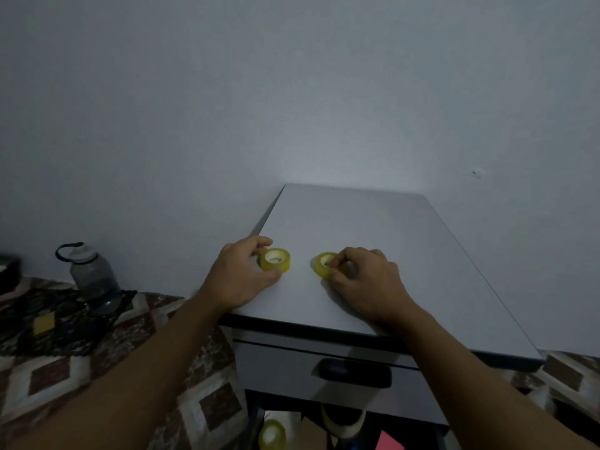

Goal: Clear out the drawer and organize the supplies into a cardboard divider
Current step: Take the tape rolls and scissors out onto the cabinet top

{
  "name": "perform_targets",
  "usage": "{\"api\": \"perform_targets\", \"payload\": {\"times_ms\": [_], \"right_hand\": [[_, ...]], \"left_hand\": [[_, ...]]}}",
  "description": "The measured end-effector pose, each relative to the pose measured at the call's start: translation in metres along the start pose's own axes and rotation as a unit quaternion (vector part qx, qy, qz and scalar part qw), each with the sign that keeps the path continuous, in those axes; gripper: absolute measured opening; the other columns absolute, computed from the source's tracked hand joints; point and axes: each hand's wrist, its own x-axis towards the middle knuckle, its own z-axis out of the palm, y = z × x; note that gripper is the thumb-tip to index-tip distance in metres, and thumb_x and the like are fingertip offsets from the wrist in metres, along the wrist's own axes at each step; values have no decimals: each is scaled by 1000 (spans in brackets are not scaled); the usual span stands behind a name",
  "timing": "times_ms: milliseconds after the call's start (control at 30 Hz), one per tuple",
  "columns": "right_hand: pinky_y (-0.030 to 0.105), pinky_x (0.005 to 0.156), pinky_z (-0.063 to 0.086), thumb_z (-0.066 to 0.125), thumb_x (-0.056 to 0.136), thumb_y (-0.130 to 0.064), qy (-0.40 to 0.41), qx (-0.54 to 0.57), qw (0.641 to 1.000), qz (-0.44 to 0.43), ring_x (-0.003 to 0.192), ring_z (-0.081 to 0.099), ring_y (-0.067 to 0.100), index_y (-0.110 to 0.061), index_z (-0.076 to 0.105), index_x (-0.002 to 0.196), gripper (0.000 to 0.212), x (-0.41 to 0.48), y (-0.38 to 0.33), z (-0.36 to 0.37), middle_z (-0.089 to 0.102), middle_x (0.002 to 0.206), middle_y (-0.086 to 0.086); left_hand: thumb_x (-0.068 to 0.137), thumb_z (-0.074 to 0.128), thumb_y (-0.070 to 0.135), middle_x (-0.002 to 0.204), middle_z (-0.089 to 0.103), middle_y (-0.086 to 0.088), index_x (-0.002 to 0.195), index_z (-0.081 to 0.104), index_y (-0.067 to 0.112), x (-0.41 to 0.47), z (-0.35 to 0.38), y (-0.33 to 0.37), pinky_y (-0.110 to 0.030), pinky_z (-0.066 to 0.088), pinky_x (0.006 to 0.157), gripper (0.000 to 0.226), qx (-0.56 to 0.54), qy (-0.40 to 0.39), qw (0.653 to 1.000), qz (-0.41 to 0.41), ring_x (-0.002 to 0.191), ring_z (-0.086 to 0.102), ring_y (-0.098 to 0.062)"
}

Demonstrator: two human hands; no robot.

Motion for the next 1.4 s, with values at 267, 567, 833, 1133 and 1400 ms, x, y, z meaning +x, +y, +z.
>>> {"api": "perform_targets", "payload": {"times_ms": [267, 567, 833, 1133, 1400], "right_hand": [[34, 79, 46, 62, 87, -47, -4, 37, 999, -16, 89, 54, 17, -26, 63, 98, 23, -11, 6, -3, 61, 96, -5], [35, 77, 47, 59, 92, -43, 8, 20, 1000, -20, 87, 54, 19, -23, 64, 104, 25, -12, 5, -2, 64, 96, -1], [37, 83, 49, 58, 90, -50, -24, 37, 999, -10, 95, 58, 21, -27, 58, 113, 33, -15, 1, -7, 64, 107, -1], [30, 89, 48, 66, 88, -22, 81, 246, 959, 114, 100, 62, 16, -19, 64, 111, 23, -59, 8, -33, 65, 107, -4], [30, 87, 54, 64, 88, -11, 116, 277, 952, 58, 96, 66, 14, -12, 63, 104, 16, -157, 26, -50, 70, 103, 3]], "left_hand": [[72, 79, 39, 120, 63, 3, 132, 60, 19, -13, 0, -1, -21, 40, 97, 65, -22, 20, 1000, -1, 111, 58, -11], [83, 77, 24, 126, 64, 1, 134, 57, 16, -12, 1, 1, -22, 40, 99, 56, -6, 35, 999, 1, 116, 58, -12], [83, 77, 29, 132, 55, 6, 145, 42, 24, -23, -2, 4, -23, 36, 98, 71, -28, 19, 999, -12, 121, 52, -12], [92, 68, 29, 123, 53, 13, 145, 37, 17, -108, 1, -7, -4, 42, 78, 63, -128, 79, 987, -58, 108, 54, -3], [83, 71, 26, 116, 57, -9, 122, 52, 8, -158, 5, 19, -39, 52, 84, 47, -25, 186, 982, -8, 100, 58, -27]]}}
